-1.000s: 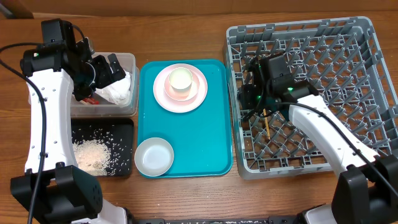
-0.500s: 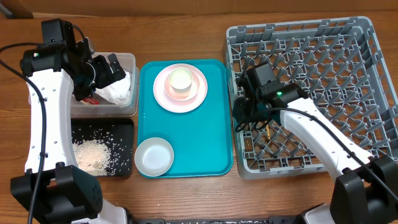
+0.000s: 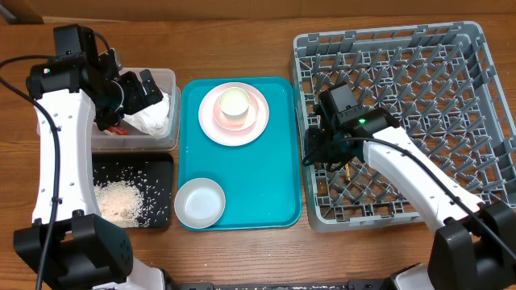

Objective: Sort waste into correct bins and load items into the dishwasher
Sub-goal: 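Move the right gripper back to the tray and grasp the paper cup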

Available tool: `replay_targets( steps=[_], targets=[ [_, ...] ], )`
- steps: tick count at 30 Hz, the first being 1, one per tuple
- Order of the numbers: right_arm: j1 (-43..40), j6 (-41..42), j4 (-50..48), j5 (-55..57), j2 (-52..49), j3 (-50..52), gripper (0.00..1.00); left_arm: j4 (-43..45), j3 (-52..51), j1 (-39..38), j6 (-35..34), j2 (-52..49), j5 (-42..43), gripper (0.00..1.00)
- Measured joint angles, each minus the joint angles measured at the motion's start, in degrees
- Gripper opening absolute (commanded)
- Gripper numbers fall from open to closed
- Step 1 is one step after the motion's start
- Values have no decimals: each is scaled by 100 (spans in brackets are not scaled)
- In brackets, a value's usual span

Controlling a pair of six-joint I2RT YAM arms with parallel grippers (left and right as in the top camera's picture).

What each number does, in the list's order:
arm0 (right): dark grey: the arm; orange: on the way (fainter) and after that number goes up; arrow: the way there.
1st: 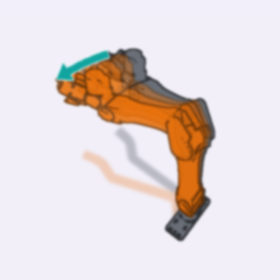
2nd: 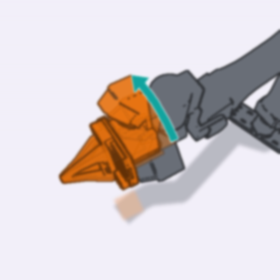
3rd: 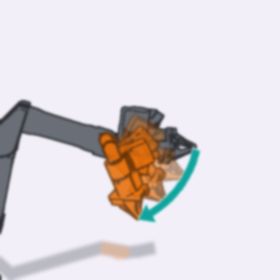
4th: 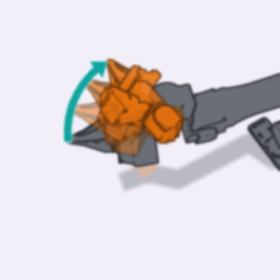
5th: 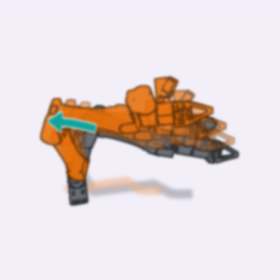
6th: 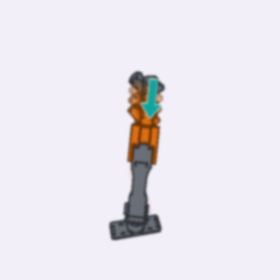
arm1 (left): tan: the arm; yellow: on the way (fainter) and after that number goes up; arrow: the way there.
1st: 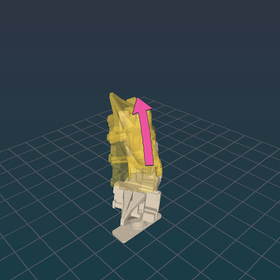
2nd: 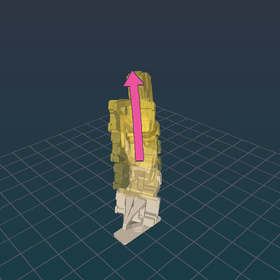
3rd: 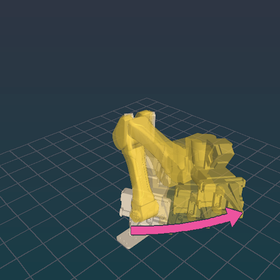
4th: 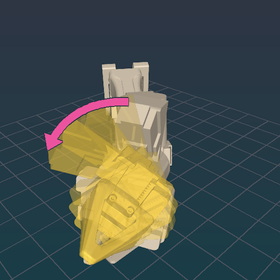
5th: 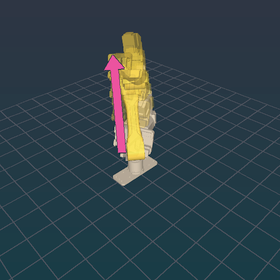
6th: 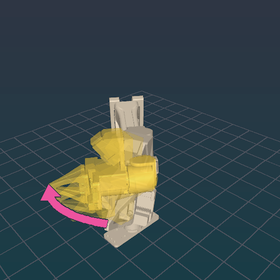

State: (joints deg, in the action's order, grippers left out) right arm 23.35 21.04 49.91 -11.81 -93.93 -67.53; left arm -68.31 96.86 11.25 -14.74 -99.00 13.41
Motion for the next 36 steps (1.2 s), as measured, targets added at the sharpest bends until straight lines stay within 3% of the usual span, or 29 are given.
replay_targets(
  steps=[11, 16, 24, 31, 36],
  targets=[
    [0, 382, -52, 4, 0, 0, 15, 0, 0, 0, 0, 0, 0, 100],
    [0, 605, -87, 11, 0, 0, 28, 0, 0, 0, 0, 0, 0, 100],
    [-2, 599, -125, 79, 0, -2, 36, 0, 0, 0, 0, 0, 0, 100],
    [-48, -155, 710, 184, -101, -2037, 40, 2, 0, 0, 0, 0, -2, 100],
    [15, -898, 382, 4, -83, -3322, 65, 2, 0, 0, 0, 0, -2, 100]
  ],
)
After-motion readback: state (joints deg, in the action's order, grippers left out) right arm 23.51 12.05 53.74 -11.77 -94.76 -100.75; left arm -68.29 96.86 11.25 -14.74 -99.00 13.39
